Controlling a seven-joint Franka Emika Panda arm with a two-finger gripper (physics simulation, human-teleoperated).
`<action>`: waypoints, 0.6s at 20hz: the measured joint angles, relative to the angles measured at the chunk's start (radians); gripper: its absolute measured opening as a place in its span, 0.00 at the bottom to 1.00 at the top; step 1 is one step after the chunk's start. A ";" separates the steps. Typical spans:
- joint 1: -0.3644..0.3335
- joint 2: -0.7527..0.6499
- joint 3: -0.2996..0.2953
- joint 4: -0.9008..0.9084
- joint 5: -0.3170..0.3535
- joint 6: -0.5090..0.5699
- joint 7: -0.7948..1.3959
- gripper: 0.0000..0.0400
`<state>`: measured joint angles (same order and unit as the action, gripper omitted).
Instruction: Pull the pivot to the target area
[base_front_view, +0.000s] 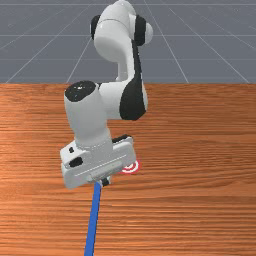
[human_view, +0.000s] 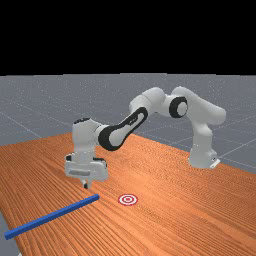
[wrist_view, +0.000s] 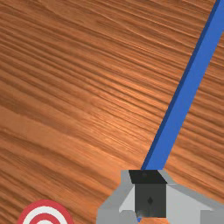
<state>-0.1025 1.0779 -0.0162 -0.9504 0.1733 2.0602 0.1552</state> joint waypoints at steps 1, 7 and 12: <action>0.018 -0.007 -0.028 -0.019 -0.018 0.024 0.051 0.00; 0.011 0.045 -0.013 0.016 -0.033 0.034 -0.040 0.00; 0.036 0.026 -0.041 -0.025 -0.044 0.061 0.035 0.86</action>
<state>-0.0662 1.1036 -0.0570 -0.9754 0.1293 2.1214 0.1897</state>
